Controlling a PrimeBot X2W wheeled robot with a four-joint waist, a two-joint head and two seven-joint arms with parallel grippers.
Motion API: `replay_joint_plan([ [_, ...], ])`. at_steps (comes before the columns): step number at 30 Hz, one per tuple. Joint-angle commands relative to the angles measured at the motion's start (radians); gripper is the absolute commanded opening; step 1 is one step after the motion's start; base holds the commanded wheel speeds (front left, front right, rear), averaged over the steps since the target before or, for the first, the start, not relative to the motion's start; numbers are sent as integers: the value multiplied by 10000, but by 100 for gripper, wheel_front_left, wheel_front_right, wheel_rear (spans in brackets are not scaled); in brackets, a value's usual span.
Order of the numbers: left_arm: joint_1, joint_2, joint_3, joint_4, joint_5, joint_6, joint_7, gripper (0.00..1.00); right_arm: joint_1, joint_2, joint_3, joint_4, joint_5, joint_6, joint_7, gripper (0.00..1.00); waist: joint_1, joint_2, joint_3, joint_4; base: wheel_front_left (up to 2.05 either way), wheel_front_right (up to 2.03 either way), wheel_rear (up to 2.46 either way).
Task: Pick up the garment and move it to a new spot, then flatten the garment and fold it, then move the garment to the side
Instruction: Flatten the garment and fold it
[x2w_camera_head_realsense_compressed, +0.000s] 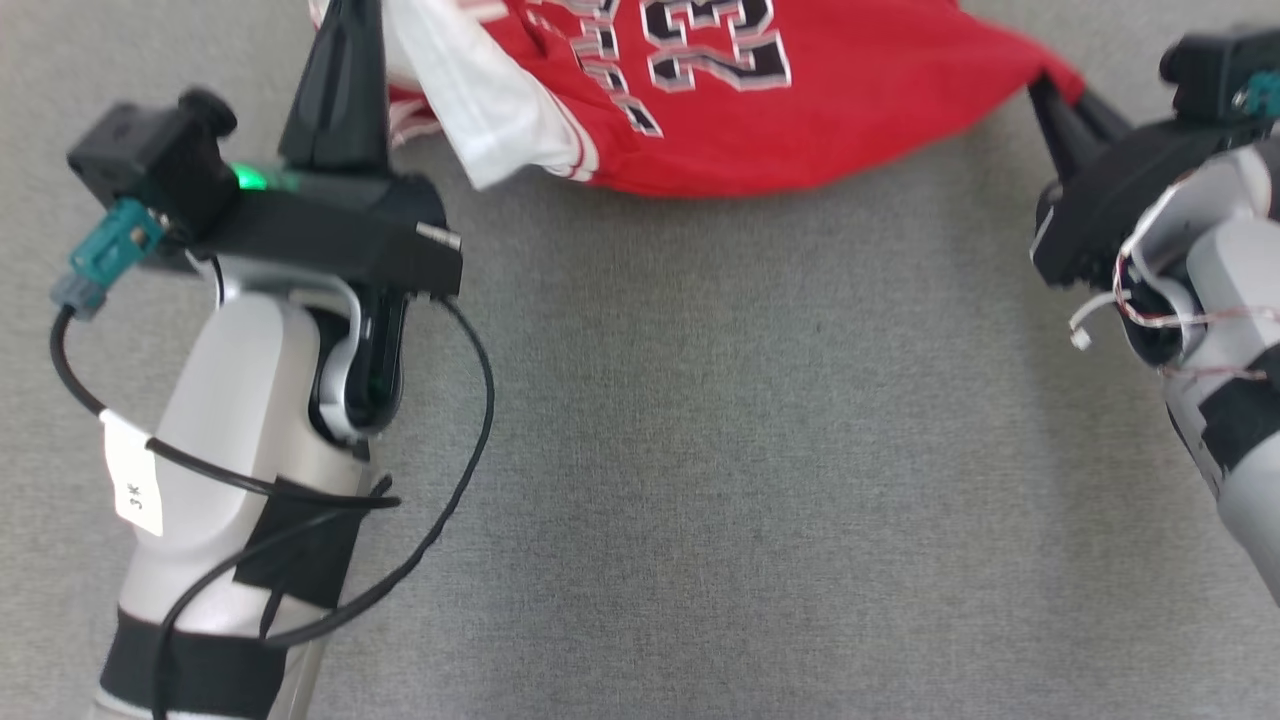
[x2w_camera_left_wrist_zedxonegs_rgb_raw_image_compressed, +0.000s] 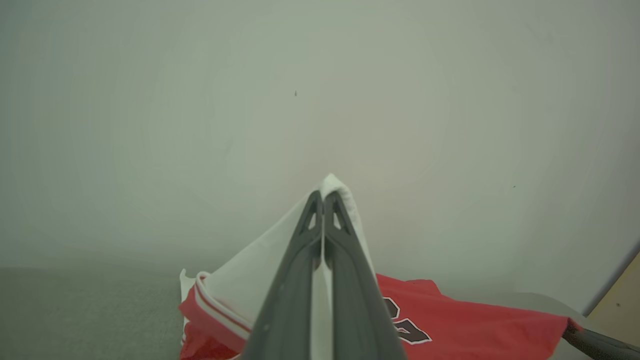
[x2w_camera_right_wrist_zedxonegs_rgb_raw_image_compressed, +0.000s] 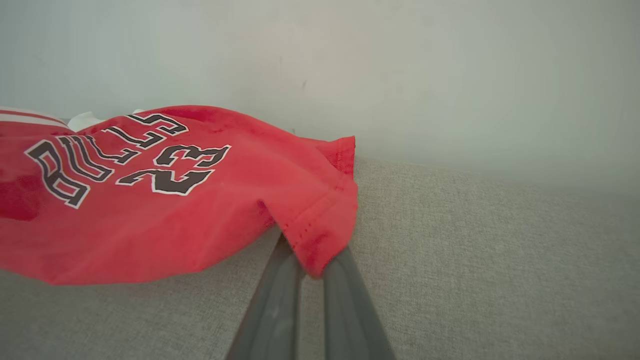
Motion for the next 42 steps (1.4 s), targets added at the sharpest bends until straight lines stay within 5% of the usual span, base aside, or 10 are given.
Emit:
replay_joint_plan([
  [1, 207, 34, 35, 42, -165, 33, 103, 0, 197, -162, -23, -69, 92, -1, 149, 0, 1, 0, -530, 14, 0, 0, 0],
  [19, 4980, 280, 255, -1528, -1529, 556, 859, 0, 3139, -333, -1579, -1027, -122, -1, 2649, 0, 1, 0, -2299, 223, 0, 0, 0],
  [42, 9191, 224, -159, -3286, -2360, 1470, 1521, 0, 6519, 647, -4121, -3101, -2112, -1, 4579, 0, 1, 0, -2897, 693, 0, 0, 0],
])
